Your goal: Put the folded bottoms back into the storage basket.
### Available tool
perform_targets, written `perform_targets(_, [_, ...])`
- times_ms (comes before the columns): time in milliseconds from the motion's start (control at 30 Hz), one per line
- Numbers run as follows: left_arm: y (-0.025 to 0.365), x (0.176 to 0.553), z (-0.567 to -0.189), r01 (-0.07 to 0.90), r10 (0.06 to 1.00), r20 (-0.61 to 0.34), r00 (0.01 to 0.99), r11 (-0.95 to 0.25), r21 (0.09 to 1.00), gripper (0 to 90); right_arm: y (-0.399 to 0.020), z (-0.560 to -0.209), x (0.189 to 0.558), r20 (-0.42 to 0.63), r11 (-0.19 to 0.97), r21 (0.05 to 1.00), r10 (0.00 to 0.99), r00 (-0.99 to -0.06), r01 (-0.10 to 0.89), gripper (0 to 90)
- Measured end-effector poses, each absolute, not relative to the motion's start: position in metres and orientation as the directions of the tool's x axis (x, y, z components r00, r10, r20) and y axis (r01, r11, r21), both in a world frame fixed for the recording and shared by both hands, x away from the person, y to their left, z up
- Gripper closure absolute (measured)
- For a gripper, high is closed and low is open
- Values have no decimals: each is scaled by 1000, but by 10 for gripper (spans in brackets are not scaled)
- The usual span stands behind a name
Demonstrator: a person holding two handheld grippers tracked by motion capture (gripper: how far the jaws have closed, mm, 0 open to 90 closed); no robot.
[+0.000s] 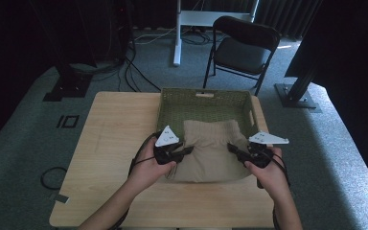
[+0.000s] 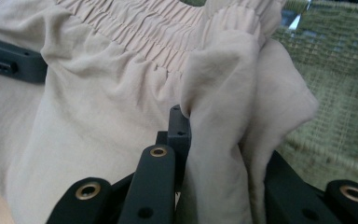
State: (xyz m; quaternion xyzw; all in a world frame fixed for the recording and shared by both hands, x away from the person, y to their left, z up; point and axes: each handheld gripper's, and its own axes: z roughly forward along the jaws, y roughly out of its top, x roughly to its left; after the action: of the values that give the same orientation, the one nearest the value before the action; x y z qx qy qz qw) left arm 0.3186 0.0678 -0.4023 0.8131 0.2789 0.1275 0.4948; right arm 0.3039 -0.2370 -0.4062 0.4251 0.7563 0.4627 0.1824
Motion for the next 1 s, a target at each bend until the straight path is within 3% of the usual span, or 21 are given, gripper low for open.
perform_targets(1000, [71,387,-354,281,603,-63,795,-275,920,792,-232,-349,374,123,152,886,835,-536,439,793])
